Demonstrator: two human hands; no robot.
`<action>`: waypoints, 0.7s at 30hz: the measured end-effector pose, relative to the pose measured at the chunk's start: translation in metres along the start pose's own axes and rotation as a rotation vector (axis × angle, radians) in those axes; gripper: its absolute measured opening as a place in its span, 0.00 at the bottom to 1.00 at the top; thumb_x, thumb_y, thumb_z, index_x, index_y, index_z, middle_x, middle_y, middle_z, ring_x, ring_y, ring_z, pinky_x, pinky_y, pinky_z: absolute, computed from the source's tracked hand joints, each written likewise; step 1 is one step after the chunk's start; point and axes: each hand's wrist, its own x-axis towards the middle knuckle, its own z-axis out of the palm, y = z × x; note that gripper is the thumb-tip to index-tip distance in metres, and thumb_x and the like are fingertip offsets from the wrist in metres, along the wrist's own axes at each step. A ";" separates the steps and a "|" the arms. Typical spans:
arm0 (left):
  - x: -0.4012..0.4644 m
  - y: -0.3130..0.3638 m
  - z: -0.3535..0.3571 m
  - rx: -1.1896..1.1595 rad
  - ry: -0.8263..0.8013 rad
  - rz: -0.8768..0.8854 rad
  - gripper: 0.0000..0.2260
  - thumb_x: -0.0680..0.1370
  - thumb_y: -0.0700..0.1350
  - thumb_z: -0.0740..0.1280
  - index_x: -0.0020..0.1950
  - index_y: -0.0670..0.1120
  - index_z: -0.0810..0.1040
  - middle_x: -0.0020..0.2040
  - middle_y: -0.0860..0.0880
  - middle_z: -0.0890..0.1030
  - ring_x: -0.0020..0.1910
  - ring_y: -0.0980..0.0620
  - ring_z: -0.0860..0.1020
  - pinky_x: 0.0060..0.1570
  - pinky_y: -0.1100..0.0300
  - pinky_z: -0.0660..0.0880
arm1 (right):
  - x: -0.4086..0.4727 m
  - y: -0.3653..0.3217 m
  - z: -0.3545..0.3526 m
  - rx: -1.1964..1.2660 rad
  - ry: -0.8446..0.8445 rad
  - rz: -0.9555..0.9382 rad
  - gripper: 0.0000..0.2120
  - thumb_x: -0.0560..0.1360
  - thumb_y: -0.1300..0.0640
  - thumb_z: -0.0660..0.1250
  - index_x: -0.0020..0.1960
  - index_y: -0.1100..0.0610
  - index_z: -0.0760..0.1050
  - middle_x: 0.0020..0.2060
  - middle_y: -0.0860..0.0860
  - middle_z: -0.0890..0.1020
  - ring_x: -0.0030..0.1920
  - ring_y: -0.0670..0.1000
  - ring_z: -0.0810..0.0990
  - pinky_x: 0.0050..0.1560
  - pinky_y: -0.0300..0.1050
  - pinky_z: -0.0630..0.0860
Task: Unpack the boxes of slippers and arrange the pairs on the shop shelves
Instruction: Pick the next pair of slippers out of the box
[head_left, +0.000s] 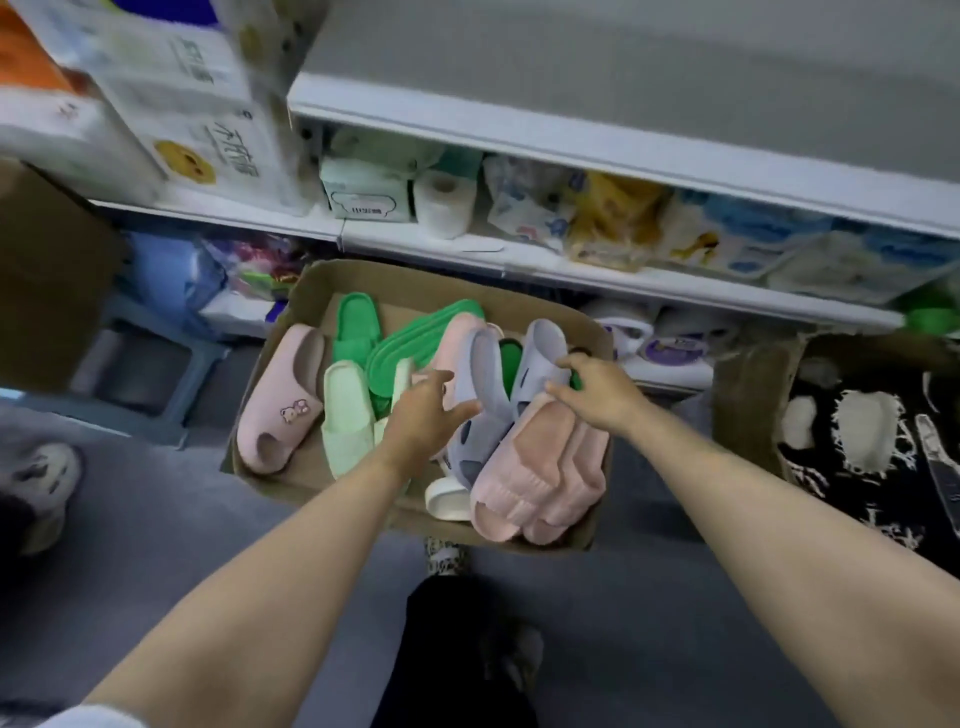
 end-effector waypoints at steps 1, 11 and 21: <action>0.005 -0.010 0.013 -0.029 -0.024 -0.046 0.34 0.76 0.58 0.71 0.76 0.42 0.67 0.70 0.41 0.75 0.67 0.41 0.74 0.61 0.51 0.71 | 0.007 0.004 0.008 0.039 0.002 0.020 0.27 0.80 0.47 0.66 0.75 0.57 0.68 0.72 0.56 0.73 0.71 0.56 0.72 0.65 0.46 0.69; 0.049 -0.056 0.087 -0.204 -0.075 -0.350 0.29 0.69 0.52 0.79 0.61 0.42 0.71 0.56 0.45 0.77 0.55 0.44 0.77 0.46 0.58 0.69 | 0.063 0.036 0.059 0.271 0.024 0.206 0.30 0.80 0.46 0.67 0.77 0.56 0.64 0.75 0.55 0.69 0.74 0.56 0.68 0.68 0.44 0.66; 0.058 -0.054 0.054 -0.683 0.084 -0.244 0.17 0.73 0.42 0.77 0.57 0.43 0.74 0.47 0.46 0.81 0.43 0.50 0.81 0.40 0.61 0.80 | 0.096 0.048 0.067 0.458 -0.003 0.317 0.35 0.79 0.43 0.66 0.81 0.47 0.56 0.76 0.50 0.68 0.74 0.55 0.68 0.71 0.47 0.67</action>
